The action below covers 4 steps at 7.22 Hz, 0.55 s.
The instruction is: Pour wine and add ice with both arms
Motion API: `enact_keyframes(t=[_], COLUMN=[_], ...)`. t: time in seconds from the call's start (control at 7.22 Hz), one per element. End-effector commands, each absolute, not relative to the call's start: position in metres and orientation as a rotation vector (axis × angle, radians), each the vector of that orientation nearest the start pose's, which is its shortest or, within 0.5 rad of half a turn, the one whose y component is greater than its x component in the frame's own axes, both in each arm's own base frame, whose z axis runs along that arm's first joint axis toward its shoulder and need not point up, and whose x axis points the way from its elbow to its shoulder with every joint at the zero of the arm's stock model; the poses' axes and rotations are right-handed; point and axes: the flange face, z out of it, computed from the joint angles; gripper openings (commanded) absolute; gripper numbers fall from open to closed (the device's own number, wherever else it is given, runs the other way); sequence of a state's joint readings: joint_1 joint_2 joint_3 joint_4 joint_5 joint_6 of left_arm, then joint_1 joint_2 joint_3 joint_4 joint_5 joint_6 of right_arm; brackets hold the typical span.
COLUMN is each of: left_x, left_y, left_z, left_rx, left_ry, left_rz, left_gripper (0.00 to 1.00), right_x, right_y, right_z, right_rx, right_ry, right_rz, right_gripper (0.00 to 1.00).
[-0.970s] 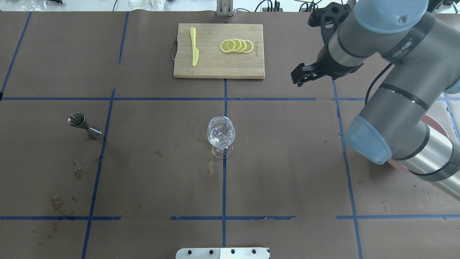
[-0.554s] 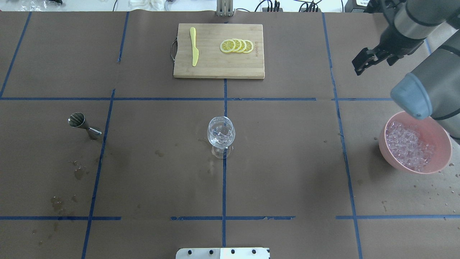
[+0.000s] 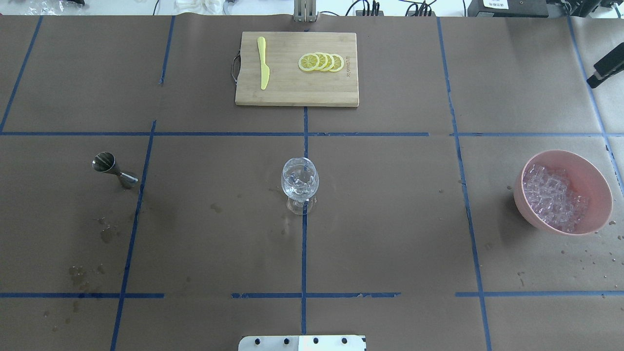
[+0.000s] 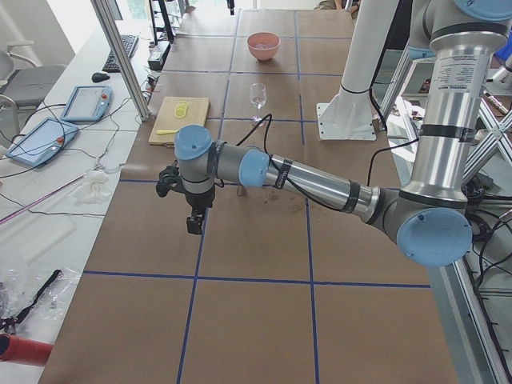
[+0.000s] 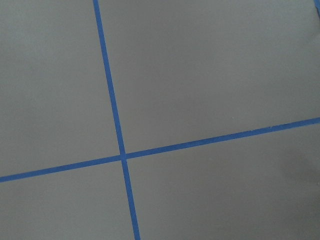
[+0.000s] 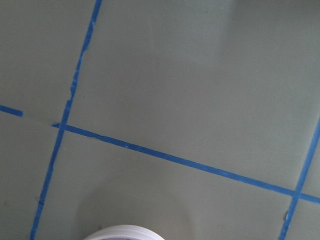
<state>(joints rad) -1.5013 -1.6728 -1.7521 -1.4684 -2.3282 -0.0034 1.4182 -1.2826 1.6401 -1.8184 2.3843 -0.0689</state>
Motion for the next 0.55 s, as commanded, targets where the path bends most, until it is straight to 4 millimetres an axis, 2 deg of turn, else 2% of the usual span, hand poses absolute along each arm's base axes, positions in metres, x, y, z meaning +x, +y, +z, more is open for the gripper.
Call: enact_keyframes(t=[0.0, 0.14, 0.28, 0.42], left_x=[-0.055, -0.060, -0.064, -0.064], left_y=[-0.523, -0.520, -0.512, -0.505], left_z=[0.573, 0.589, 0.606, 0.614], left_rx=[0.107, 0.096, 0.069, 0.055], left_ry=[0.761, 0.760, 0.763, 0.766], left_rz=[0.118, 0.140, 0.123, 0.117], left_gripper=[1.00, 1.00, 1.00, 1.00], right_x=[0.027, 0.030, 0.037, 0.045], right_y=[-0.583, -0.577, -0.577, -0.577], right_z=[0.557, 0.566, 0.576, 0.601], right_rx=[0.021, 0.026, 0.101, 0.147], right_ry=[-0.842, -0.830, -0.719, -0.606], right_rz=[-0.188, -0.189, -0.220, -0.232], right_gripper=[1.00, 1.00, 1.00, 1.00])
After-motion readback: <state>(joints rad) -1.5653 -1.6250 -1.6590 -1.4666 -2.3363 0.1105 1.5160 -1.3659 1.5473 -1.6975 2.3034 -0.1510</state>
